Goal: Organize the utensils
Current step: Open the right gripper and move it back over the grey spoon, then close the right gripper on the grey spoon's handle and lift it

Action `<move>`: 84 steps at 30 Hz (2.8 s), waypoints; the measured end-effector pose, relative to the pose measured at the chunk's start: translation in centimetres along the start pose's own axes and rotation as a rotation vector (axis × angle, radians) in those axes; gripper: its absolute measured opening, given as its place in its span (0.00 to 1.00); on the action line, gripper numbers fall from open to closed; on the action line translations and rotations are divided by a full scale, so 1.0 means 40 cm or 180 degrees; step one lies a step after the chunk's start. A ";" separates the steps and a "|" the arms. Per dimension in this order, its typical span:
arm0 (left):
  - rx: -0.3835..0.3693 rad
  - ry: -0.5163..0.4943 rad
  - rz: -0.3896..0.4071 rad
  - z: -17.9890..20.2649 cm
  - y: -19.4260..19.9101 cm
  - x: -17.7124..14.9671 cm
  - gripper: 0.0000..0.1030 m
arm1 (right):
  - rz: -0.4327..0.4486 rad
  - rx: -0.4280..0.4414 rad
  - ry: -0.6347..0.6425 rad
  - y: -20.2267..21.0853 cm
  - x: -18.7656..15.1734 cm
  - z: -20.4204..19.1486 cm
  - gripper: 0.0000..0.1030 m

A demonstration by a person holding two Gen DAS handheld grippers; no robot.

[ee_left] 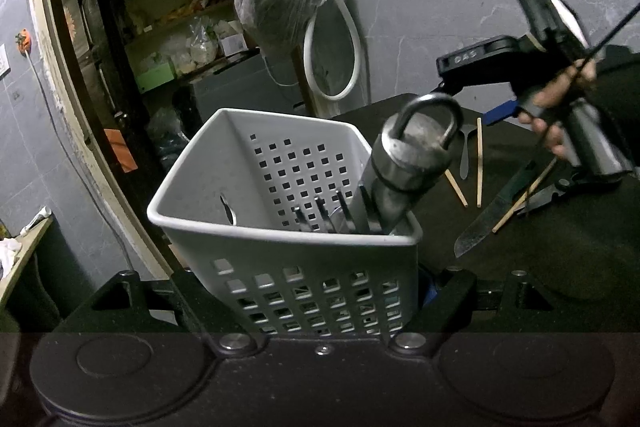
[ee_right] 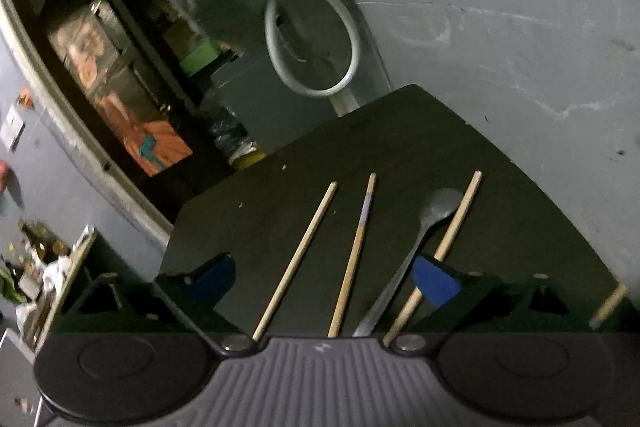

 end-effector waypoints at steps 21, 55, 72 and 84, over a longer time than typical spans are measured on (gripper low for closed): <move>0.0035 0.0049 -0.0066 -0.002 -0.007 0.010 0.82 | -0.0198 -0.0763 0.0224 -0.152 0.001 0.112 0.23; 0.0033 0.0049 -0.0066 -0.001 -0.006 0.010 0.82 | -0.0387 -0.0774 0.0864 -0.152 -0.008 0.063 0.03; 0.0032 0.0054 -0.0065 0.000 -0.007 0.008 0.82 | -0.0513 -0.0934 0.1655 -0.138 -0.040 -0.029 0.01; 0.0033 0.0056 -0.0066 -0.002 -0.010 0.008 0.82 | -0.0638 -0.0772 0.1270 -0.146 -0.024 0.020 0.02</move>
Point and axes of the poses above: each gripper's, at about its wrist camera, not at the fingertips, and y roughly against the way its jaws point, z to its right, x to its top, the point moved 10 cm from there along -y, roughly the way its jaws point, and after that the axes turned 6 degrees about y, right-handed, at the moved point
